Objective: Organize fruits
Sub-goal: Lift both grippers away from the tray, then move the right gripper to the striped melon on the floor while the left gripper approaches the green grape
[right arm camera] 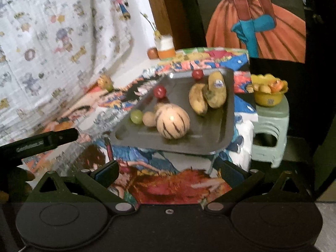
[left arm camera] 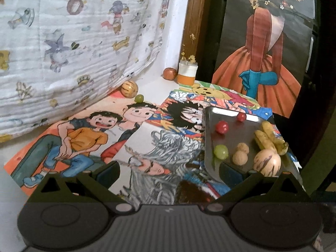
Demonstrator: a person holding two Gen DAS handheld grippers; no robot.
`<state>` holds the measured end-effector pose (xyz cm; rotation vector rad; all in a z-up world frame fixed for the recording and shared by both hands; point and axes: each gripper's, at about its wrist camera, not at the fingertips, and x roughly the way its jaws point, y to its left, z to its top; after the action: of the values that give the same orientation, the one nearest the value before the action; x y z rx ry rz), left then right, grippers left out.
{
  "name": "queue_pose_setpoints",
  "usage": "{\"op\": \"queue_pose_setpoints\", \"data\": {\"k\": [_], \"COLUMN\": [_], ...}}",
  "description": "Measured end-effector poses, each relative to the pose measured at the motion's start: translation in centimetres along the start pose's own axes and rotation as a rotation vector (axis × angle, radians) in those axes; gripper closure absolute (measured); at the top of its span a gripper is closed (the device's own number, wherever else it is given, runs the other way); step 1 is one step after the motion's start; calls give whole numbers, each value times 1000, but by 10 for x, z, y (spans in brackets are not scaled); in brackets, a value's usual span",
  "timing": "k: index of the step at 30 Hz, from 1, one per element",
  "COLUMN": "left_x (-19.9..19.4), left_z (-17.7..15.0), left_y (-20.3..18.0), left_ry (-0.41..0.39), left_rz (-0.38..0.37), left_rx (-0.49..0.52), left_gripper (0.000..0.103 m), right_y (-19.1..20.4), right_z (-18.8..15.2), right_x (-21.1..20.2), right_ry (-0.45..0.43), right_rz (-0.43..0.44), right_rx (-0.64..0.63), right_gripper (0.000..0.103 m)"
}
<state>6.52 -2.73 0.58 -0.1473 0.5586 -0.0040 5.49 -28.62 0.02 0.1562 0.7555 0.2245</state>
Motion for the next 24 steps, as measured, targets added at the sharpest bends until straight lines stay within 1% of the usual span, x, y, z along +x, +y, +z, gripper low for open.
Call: {"op": "queue_pose_setpoints", "data": {"k": [4,9,14,24], "left_x": [-5,-11,-13,-15], "left_z": [-7,-11,-14,-6], "left_y": [9,21,30,40], "left_ry": [16,33,53,49], "left_rz": [11,30,51,76], "left_rx": [-1,5,3,-3], "left_gripper": [0,0,0,0], "right_y": [7,24,36,48], "right_z": [3,8,13,27], "right_x": [0,0,4,11], "right_ry": [49,83,106,105], "right_rz": [-16,-23,-9,-10], "right_rx": [-29,-107,-166,-221], "right_gripper": [1,1,1,1]}}
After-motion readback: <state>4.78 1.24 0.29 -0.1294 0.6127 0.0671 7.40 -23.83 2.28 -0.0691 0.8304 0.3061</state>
